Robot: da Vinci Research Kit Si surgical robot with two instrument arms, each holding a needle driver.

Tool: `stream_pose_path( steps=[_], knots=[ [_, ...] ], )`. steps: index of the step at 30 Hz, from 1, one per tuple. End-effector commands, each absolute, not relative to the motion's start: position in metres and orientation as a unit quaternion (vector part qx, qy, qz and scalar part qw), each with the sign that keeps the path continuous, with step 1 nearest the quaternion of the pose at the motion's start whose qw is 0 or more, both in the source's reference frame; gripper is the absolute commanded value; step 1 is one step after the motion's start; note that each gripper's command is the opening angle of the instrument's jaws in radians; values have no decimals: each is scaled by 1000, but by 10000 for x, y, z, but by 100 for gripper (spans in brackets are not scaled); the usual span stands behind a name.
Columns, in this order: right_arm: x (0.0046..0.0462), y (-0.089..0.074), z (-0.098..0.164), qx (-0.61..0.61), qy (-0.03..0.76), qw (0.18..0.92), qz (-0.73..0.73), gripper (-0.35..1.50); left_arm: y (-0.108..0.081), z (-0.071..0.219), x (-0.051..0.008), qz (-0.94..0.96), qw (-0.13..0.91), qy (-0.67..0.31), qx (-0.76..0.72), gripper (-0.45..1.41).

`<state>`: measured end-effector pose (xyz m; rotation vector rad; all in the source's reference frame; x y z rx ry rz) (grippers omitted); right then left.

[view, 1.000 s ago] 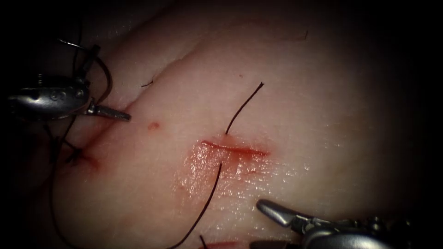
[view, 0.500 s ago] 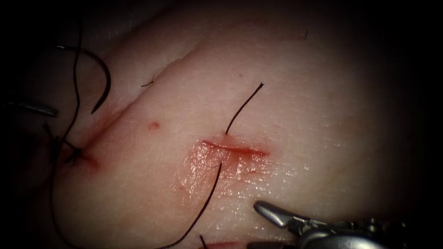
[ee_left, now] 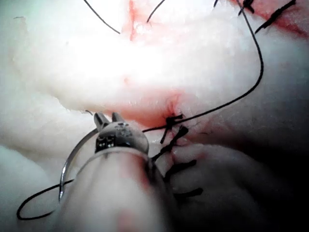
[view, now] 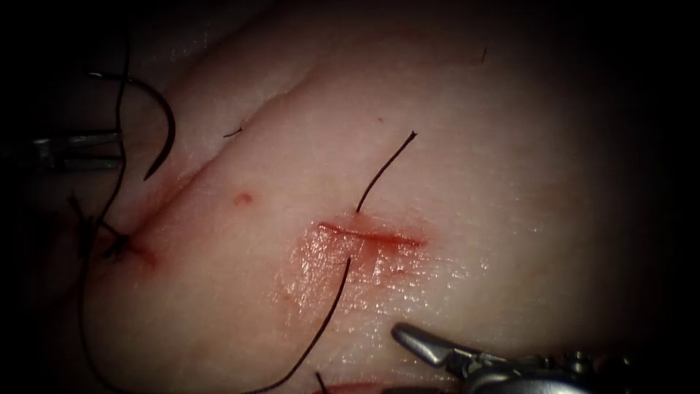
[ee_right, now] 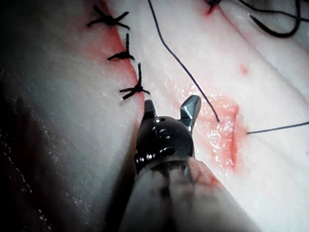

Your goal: Wound Closure

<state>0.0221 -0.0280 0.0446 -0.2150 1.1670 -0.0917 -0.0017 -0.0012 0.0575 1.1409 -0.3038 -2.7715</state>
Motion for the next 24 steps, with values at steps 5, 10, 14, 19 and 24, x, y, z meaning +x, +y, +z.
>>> stream_pose_path(
  steps=[5,10,14,19,24],
  knots=[
    [228,-279,451,-99,553,826,-42,143,-19,586,-22,-921,66,-100,371,27],
    [227,-279,451,-96,555,825,-41,143,-25,583,-24,-925,100,-87,356,39],
    [228,-279,451,-94,555,825,-39,143,-26,582,-22,-925,111,-86,353,40],
    [228,-280,450,-93,557,824,-40,141,-29,585,-19,-926,123,-81,347,37],
    [228,-279,450,-92,558,824,-40,140,-28,590,-14,-928,132,-83,339,35]
  ],
)
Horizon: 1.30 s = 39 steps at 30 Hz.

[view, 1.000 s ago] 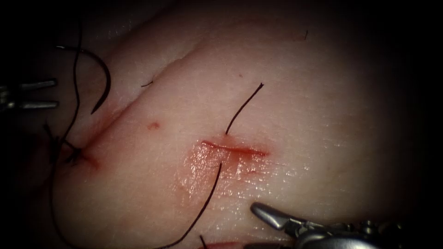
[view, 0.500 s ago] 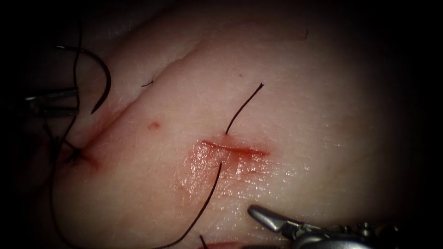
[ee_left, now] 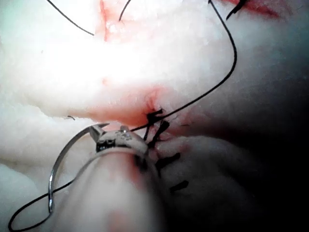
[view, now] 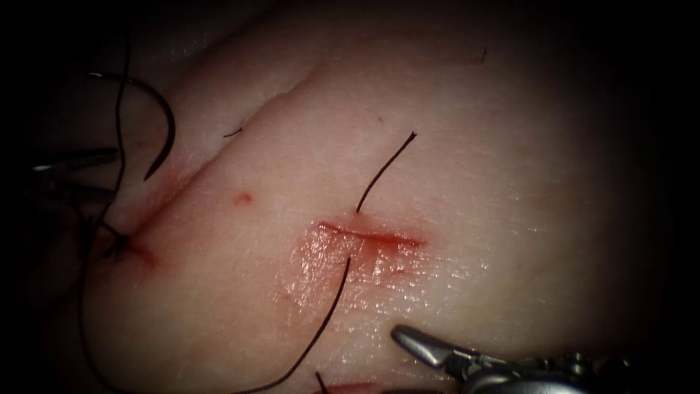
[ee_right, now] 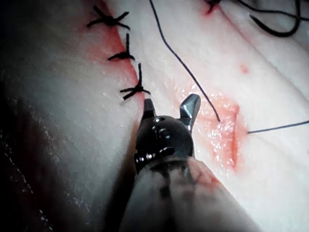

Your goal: Wound Closure

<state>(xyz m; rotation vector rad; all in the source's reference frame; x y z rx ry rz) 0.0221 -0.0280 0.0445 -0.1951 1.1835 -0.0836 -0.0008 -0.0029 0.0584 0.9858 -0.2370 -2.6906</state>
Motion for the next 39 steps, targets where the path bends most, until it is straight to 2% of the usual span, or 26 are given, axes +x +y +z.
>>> stream_pose_path(
  steps=[1,14,25,28,30,33,35,36,37,38,39],
  knots=[
    [228,-279,450,-92,559,823,-40,140,-27,591,-11,-929,132,-85,335,34],
    [230,-279,450,-91,558,824,-41,138,-34,614,-7,-936,181,-78,292,32],
    [231,-279,451,-89,561,822,-35,136,-45,613,-28,-930,219,-92,279,72],
    [230,-278,451,-87,561,822,-33,136,-46,612,-30,-930,220,-95,281,72],
    [230,-278,452,-87,561,822,-33,136,-46,611,-30,-929,217,-98,282,82],
    [230,-278,452,-86,561,823,-30,135,-45,611,-30,-928,212,-108,288,82],
    [230,-278,452,-86,561,823,-30,135,-45,611,-30,-927,209,-113,290,72],
    [231,-278,452,-86,561,823,-30,135,-45,611,-30,-927,209,-113,290,61],
    [231,-279,452,-85,562,822,-31,133,-45,611,-29,-927,209,-113,290,19],
    [231,-279,452,-85,562,822,-31,133,-45,611,-29,-927,209,-113,290,19],
    [231,-279,452,-85,562,822,-31,133,-45,610,-29,-927,209,-112,290,-23]
  ],
)
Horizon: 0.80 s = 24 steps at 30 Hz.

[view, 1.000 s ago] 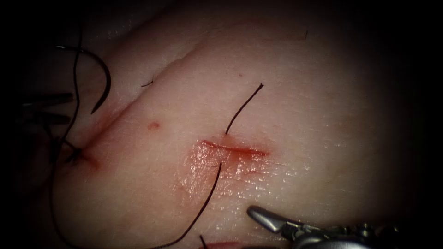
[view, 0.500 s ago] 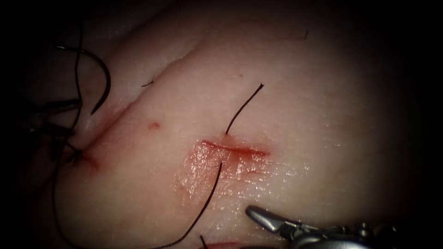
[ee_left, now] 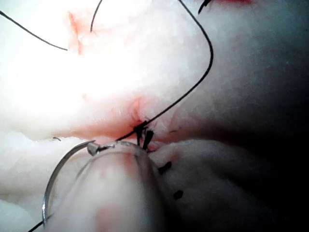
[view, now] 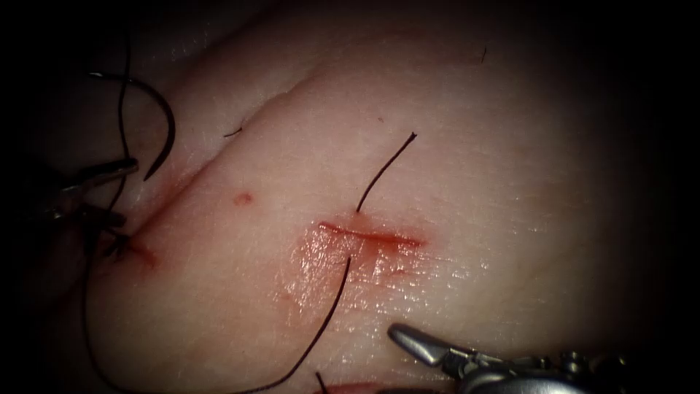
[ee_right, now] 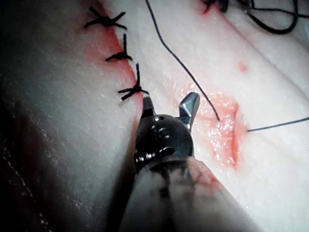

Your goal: Wound Closure

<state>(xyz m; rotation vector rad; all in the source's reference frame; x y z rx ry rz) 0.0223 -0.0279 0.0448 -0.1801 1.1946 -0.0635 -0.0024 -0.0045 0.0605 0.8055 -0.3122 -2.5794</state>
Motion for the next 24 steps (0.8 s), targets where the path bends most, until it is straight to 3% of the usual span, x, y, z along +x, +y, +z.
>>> stream_pose_path(
  steps=[1,6,12,17,21,24],
  knots=[
    [231,-279,452,-85,563,822,-31,133,-44,610,-29,-927,209,-112,290,-45],
    [231,-279,451,-85,563,822,-31,130,-38,599,-27,-926,206,-109,296,-45],
    [229,-277,450,-84,563,821,-29,128,-28,568,-27,-929,117,-123,329,-45],
    [225,-265,440,-73,568,820,-9,115,-22,536,-31,-926,49,-130,350,-45],
    [215,-250,426,-77,581,810,12,84,-22,510,-42,-922,17,-143,359,-45],
    [204,-235,416,-78,577,812,31,83,-21,491,-54,-917,-17,-154,367,-45]
  ],
)
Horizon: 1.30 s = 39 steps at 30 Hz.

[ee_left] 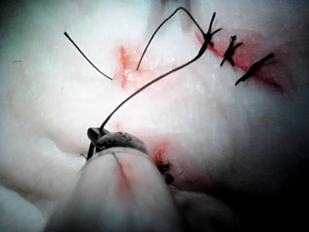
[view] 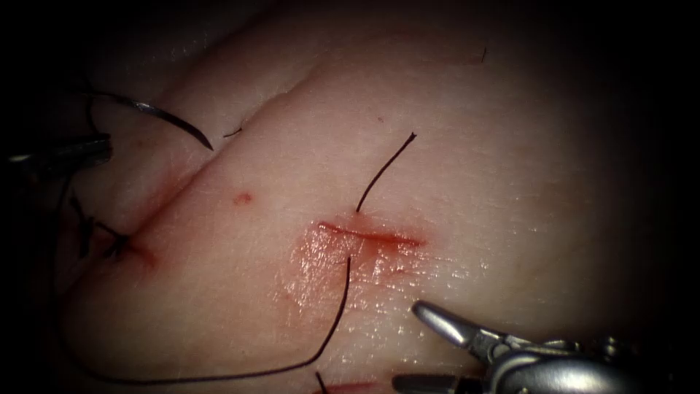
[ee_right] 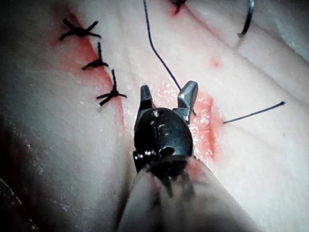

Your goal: Wound Closure

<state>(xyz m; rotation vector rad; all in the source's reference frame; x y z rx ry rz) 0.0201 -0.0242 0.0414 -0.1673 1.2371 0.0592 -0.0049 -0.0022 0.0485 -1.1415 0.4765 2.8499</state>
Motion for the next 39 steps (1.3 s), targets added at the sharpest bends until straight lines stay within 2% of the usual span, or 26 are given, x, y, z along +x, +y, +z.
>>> stream_pose_path(
  steps=[1,4,5,6,8,19,39],
  knots=[
    [200,-228,413,-80,574,814,30,78,-21,486,-58,915,23,160,-369,-45],
    [192,-213,407,-80,569,818,23,64,-17,473,-73,909,51,175,-375,-45],
    [191,-206,405,-76,565,822,18,49,-15,469,-79,907,63,177,-377,-45],
    [191,-201,404,-76,560,825,13,31,-13,467,-84,906,70,179,-377,-45],
    [195,-195,402,-66,566,821,7,-35,-8,464,-97,904,86,181,-378,-45],
    [276,-183,411,-30,593,804,-24,-35,18,488,-169,888,174,195,-379,-45],
    [351,-164,412,-9,646,762,-37,-35,32,558,-206,892,191,195,-360,-45]
  ],
)
